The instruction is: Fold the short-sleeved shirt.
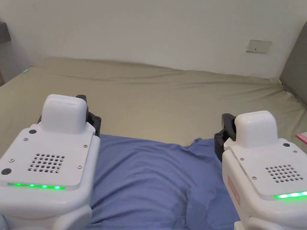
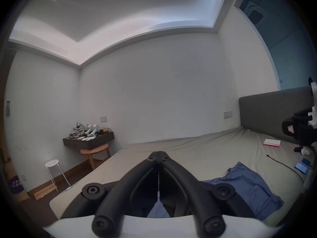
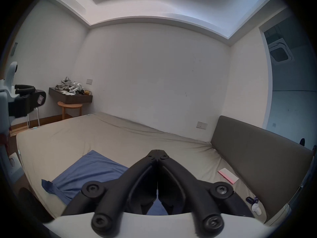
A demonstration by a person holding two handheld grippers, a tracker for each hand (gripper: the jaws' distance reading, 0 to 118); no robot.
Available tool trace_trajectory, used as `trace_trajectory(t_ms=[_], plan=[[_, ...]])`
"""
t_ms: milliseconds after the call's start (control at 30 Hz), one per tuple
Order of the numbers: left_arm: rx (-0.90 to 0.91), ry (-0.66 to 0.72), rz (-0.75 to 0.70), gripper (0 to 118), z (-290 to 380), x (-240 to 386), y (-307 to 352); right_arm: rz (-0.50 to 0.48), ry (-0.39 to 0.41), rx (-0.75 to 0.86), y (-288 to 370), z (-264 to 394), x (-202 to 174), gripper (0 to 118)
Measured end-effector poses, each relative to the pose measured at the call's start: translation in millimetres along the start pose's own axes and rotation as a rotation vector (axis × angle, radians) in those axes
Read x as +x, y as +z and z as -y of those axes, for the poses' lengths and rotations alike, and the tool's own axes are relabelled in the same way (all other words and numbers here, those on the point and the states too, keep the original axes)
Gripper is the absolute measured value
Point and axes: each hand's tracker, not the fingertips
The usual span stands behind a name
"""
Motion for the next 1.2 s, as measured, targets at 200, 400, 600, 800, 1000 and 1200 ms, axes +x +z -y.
trace_trajectory(t_ms=[200,400,600,800,1000,1200], plan=[[-0.021,-0.002,0.055,0,1.5,4.7,-6.4,0.009,-0.006,-0.009,-4.7,0.1,-3.4,2],[-0.189,-0.014,0.160,0,24.9,-3.2,-29.3,0.025,0.025,-0.027,-9.9,9.2,-2.6,2],[-0.482,0.034,0.171,5,100.5,-39.2,-53.3,0.021,0.025,-0.118,-16.0,37.7,8.0,2],[-0.853,0.214,0.093,88,214.1,-89.2,-61.6,0.026,0.028,-0.227,-15.7,68.7,22.5,2],[-1.011,0.240,0.011,114,282.6,-103.4,-55.4,0.069,0.025,-0.307,-11.3,89.2,39.2,2],[-1.056,0.152,0.043,42,300.8,-90.1,-58.7,0.128,-0.026,-0.391,-7.6,109.6,52.2,2]])
